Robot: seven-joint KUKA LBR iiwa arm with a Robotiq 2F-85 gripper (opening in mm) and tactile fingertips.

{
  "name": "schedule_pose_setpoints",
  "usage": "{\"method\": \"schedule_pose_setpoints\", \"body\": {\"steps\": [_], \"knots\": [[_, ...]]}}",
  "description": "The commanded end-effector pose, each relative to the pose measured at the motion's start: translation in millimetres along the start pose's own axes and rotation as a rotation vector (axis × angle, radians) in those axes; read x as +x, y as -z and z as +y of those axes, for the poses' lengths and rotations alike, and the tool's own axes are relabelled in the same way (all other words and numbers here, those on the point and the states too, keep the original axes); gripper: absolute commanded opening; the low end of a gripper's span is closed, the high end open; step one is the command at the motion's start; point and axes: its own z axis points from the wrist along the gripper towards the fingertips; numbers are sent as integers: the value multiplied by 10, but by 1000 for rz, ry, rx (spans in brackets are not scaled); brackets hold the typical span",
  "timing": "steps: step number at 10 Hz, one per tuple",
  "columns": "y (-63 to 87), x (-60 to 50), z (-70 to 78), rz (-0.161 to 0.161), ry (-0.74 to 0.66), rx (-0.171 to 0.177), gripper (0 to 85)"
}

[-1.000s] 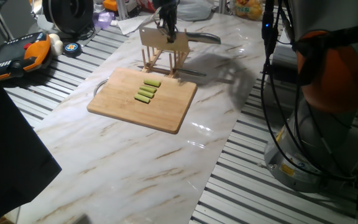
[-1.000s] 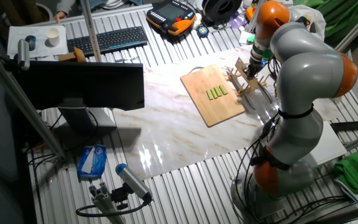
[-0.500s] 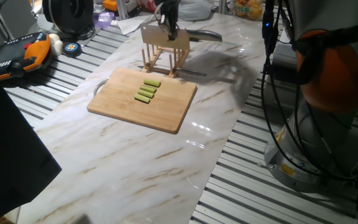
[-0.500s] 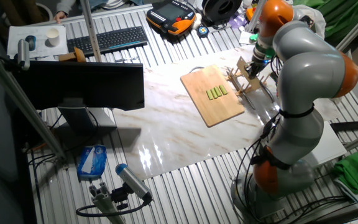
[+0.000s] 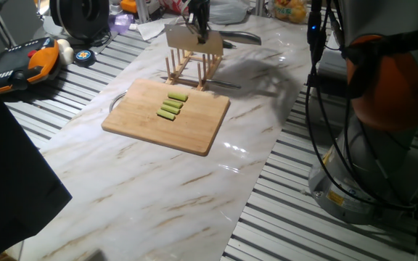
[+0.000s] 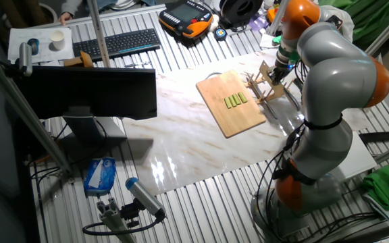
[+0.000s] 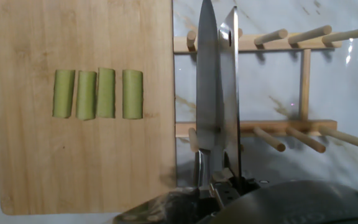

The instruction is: Cut the cucumber into segments

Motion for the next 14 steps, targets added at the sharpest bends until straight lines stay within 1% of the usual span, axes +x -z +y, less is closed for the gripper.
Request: {"method": "schedule_pose_setpoints", "body": {"steps": [1,5,7,11,12,13,14], "knots": [[-15,-1,-13,-3,0,6,7],[-147,4,-125,-8,4,10,7],[-202,41,-166,-6,1,13,7],[-210,46,-172,-4,-2,20,7],[-205,55,-168,-3,-5,18,7],[-194,49,-160,2,-4,8,7],[-158,40,-132,7,-7,8,7]]}}
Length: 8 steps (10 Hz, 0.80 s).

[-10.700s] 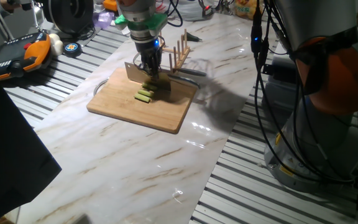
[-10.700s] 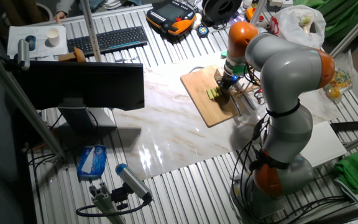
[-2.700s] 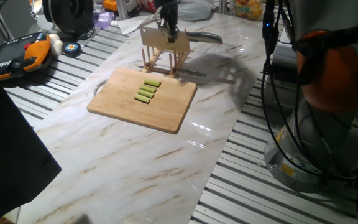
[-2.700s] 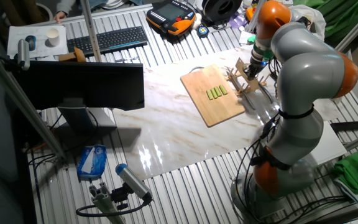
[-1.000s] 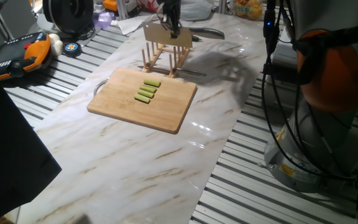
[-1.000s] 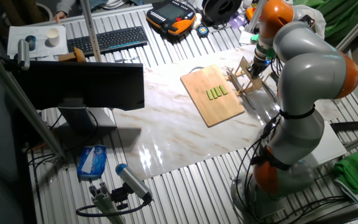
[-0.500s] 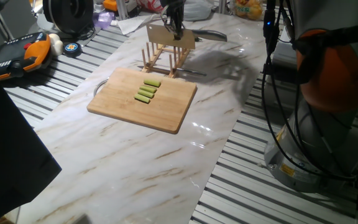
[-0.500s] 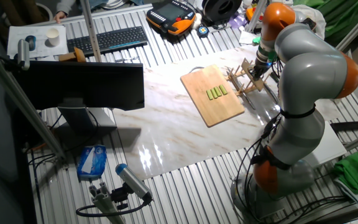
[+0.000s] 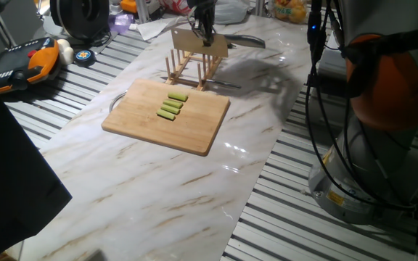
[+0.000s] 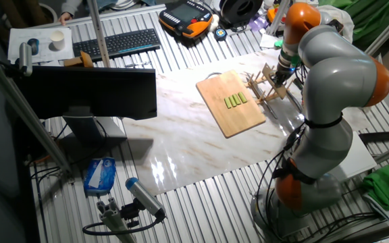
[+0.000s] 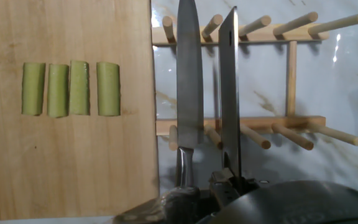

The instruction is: Cut the cucumber into segments

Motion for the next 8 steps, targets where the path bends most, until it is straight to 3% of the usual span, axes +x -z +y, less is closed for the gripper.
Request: {"method": "schedule_pose_setpoints", "body": {"steps": [1,8], "knots": [[21,1,18,2,-3,2,7],[43,-21,33,16,-15,43,7]]}}
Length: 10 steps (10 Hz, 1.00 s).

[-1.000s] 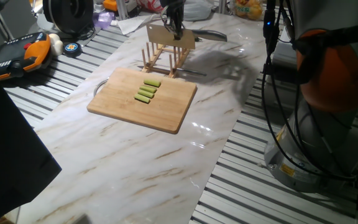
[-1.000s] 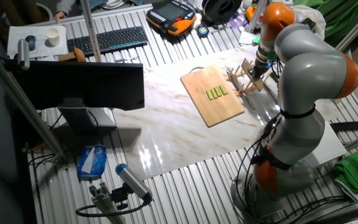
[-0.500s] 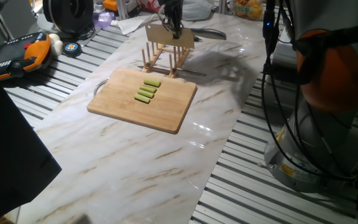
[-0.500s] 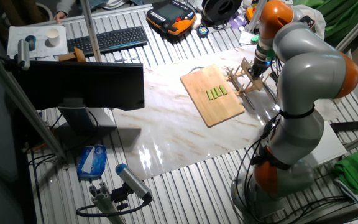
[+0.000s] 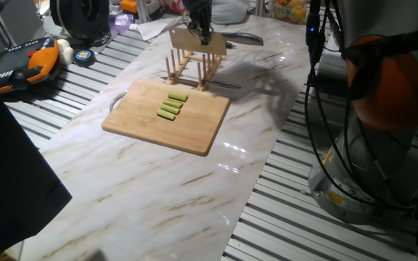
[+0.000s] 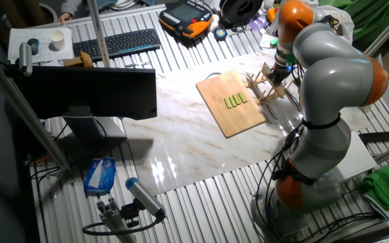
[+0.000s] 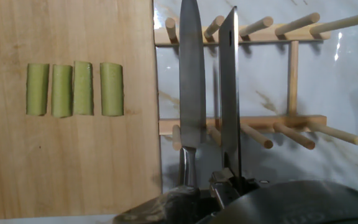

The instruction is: Cut the cucumber into segments

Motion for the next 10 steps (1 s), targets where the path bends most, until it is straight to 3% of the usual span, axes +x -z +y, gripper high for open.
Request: {"method": "schedule_pose_setpoints", "body": {"steps": [1,2,4,6,10], "knots": [[3,-3,4,-1,3,3,7],[4,-5,5,1,6,-8,7],[24,-27,19,-3,3,11,7],[41,-56,30,-4,3,3,7],[43,-58,32,-18,-9,32,7]]}}
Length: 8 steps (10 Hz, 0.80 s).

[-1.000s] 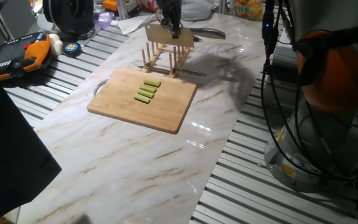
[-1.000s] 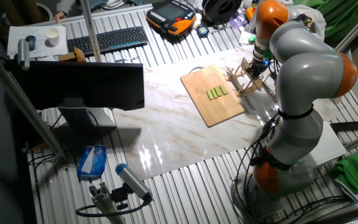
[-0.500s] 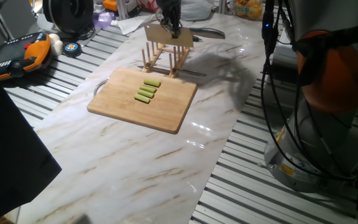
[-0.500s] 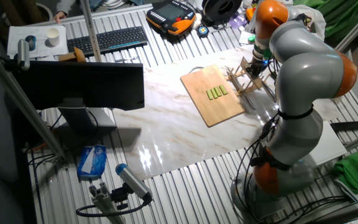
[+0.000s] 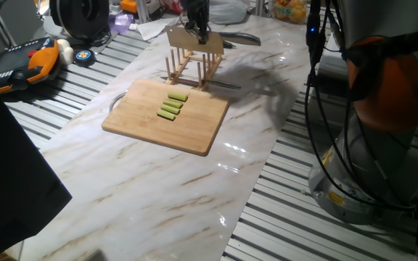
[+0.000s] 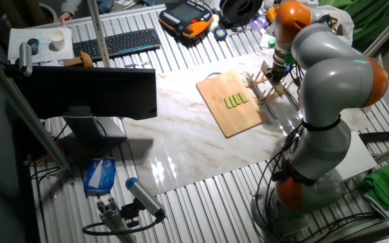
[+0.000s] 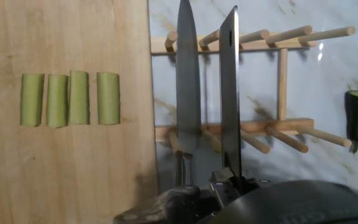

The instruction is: Cut the cucumber into segments

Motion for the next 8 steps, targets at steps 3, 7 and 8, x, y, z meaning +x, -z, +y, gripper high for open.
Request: {"method": "schedule_pose_setpoints", "body": {"steps": [3,7,8], "knots": [[-2,0,1,-2,4,-4,7],[-2,0,1,10,-30,-48,7],[-2,0,1,8,-38,-38,7]]}}
